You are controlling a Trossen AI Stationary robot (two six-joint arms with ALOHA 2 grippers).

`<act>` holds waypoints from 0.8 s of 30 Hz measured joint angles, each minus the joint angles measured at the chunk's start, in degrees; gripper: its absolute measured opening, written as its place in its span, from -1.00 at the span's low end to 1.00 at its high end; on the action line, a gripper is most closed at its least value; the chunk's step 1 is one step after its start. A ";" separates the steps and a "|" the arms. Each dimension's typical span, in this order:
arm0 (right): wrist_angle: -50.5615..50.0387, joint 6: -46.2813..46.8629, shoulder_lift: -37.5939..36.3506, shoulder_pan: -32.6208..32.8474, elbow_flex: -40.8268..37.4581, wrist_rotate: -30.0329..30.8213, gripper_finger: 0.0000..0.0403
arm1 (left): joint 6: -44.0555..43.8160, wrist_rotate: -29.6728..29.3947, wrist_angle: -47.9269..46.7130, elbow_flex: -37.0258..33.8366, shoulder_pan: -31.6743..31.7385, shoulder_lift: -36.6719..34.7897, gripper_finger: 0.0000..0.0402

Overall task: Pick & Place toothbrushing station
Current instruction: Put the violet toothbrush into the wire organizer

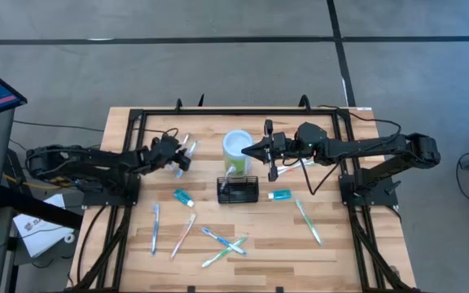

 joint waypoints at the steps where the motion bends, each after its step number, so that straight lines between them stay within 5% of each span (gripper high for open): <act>1: 0.02 0.00 0.00 -0.01 0.00 0.00 -1.00 | -0.16 0.02 -0.64 0.00 0.53 0.00 -0.37; 24: -0.44 0.00 0.00 0.01 0.00 0.00 -1.00 | -2.70 6.09 -9.97 0.00 3.70 0.11 -0.37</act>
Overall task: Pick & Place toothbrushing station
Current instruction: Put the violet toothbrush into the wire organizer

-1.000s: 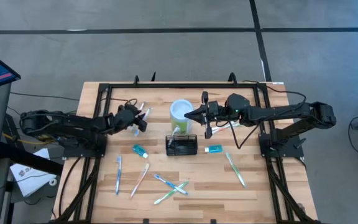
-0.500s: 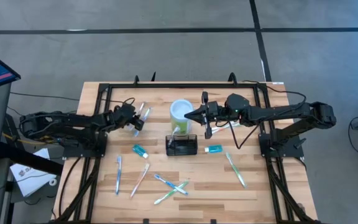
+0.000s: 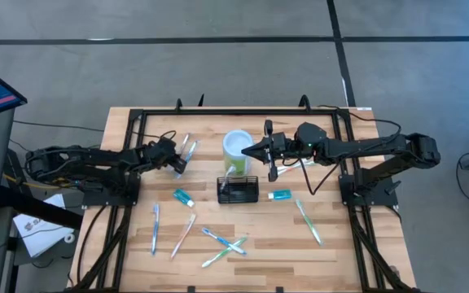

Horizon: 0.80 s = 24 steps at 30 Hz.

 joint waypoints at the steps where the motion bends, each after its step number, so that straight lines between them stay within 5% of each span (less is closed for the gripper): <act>1: 0.00 0.01 0.00 -0.01 0.00 0.00 -1.00 | -0.01 0.23 0.00 0.00 0.00 0.00 -0.37; 24: 0.00 0.04 0.00 0.00 0.00 0.00 -1.00 | -1.76 3.83 -4.91 0.11 0.00 -0.02 -0.54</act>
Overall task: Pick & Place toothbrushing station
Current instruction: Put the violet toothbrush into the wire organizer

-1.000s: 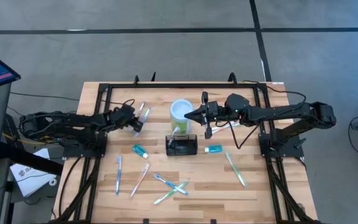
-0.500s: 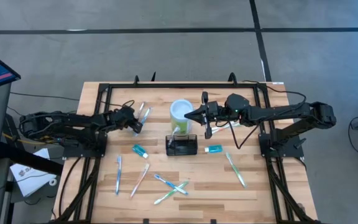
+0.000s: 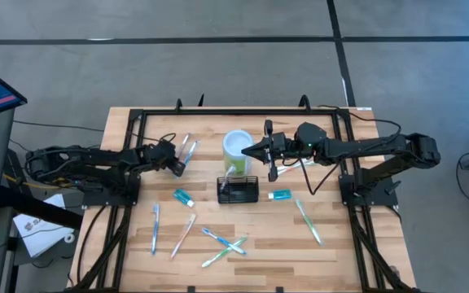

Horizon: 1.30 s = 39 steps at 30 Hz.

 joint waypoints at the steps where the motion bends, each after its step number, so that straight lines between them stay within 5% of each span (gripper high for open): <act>1: 0.00 0.00 0.00 -0.02 0.00 0.00 -1.00 | -0.02 0.12 -0.05 0.00 0.00 0.00 -0.57; 9: 0.00 -0.02 0.00 -0.02 0.00 0.00 -1.00 | -0.40 0.57 -0.46 0.00 -0.02 -0.04 -0.95; 19: -0.02 0.00 0.00 -0.02 0.00 0.00 -1.00 | 0.13 4.35 -2.36 2.03 -0.07 0.02 -0.99; 39: -1.57 -0.04 0.00 -0.02 0.00 0.02 -1.00 | 4.88 4.51 -20.61 20.29 -4.77 0.07 -1.00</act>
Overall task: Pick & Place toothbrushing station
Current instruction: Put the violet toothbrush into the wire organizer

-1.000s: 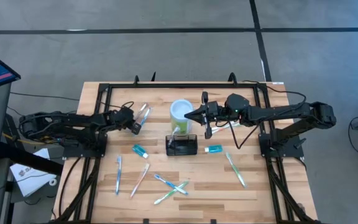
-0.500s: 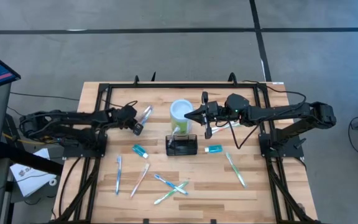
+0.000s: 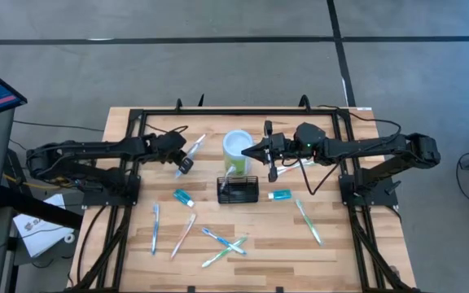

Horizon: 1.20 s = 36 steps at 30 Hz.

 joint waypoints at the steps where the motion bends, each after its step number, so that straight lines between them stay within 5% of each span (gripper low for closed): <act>1: 0.00 0.00 0.02 0.00 0.00 0.00 -1.00 | 0.34 -0.57 -1.03 1.32 -0.79 0.00 -1.00; 12: 0.00 -0.02 0.02 0.00 0.00 0.00 -1.00 | 1.62 -11.79 -18.68 18.49 -8.53 -0.07 -1.00; 36: -1.58 -6.52 0.04 0.38 2.47 6.64 -1.00 | 5.93 -12.75 -20.60 30.04 -21.47 0.08 -1.00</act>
